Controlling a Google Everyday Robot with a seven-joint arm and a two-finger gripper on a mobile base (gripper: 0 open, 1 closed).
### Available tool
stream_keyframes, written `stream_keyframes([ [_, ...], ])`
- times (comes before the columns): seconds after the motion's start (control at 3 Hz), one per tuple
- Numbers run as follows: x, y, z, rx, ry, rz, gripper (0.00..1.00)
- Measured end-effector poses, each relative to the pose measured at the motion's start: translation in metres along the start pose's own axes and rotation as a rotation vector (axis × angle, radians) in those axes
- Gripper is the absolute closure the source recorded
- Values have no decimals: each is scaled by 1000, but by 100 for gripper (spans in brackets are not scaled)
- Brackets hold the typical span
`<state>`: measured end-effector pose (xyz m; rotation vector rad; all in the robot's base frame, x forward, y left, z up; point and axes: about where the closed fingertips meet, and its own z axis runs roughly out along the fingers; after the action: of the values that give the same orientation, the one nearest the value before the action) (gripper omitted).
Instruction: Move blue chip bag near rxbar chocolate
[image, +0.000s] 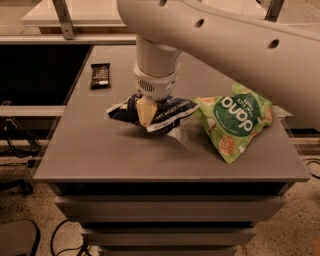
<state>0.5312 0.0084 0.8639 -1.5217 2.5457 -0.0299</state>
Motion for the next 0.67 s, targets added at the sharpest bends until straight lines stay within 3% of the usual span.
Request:
stream_keyframes([
  [0.33, -11, -10, -37, 57, -74, -37, 100],
  [0.67, -11, -10, -37, 57, -74, -37, 100],
])
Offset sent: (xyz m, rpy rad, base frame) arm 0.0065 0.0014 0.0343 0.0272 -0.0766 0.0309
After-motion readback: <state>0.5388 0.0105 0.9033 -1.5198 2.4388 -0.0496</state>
